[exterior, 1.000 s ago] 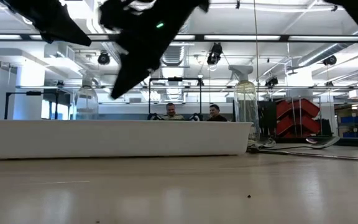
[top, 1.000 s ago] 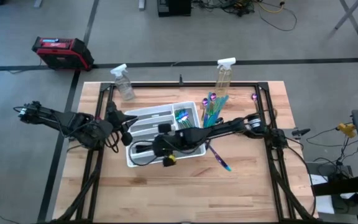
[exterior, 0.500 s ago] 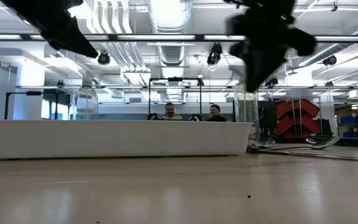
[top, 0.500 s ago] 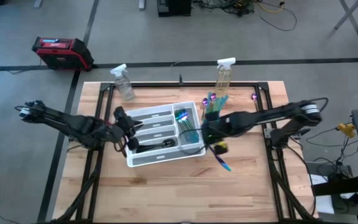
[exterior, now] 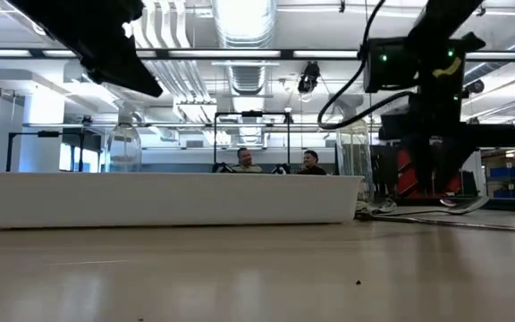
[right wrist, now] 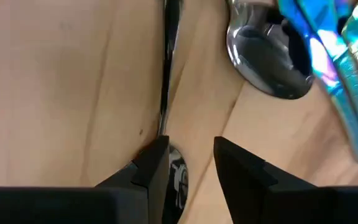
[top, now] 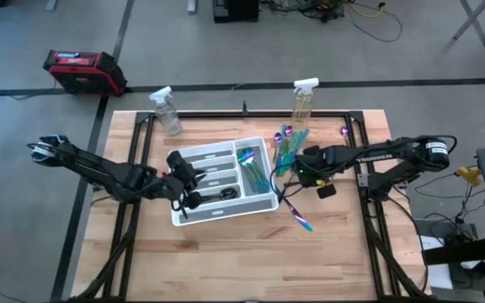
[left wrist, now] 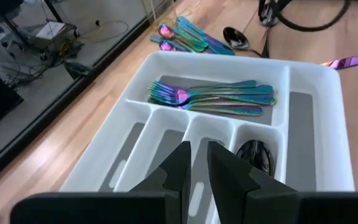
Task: Sort silverware
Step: Put the black spoon with the other black spoons on the silverware tray
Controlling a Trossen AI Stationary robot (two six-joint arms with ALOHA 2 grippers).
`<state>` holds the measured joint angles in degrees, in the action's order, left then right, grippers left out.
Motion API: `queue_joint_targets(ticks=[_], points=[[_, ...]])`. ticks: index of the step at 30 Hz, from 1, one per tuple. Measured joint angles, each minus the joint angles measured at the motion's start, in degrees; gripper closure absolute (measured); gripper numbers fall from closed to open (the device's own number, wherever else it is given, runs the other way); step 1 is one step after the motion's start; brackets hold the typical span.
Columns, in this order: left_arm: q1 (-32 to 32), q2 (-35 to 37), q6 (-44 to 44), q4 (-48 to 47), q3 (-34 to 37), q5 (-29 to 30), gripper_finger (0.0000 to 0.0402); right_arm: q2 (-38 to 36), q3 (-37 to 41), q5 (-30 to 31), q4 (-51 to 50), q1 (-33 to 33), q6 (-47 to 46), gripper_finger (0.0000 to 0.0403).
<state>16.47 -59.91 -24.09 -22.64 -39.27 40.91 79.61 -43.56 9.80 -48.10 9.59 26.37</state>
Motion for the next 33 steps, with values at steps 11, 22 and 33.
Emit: queue_joint_targets(ticks=[11, 22, 33], points=[[-0.2, -1.1, -0.9, 0.8, 0.0, 1.0, 0.0363, 1.6, 4.7, -7.2, 8.9, 5.2, -3.3, 0.0312], [-0.2, -1.3, -1.7, 0.9, 0.0, 1.0, 0.0363, 2.9, 5.7, -10.5, 10.0, 5.8, -4.9, 0.0397], [-0.2, -1.3, -2.0, 0.8, 0.0, 0.3, 0.0363, 1.2, 4.6, -18.5, 4.6, 2.6, -6.4, 0.0402]])
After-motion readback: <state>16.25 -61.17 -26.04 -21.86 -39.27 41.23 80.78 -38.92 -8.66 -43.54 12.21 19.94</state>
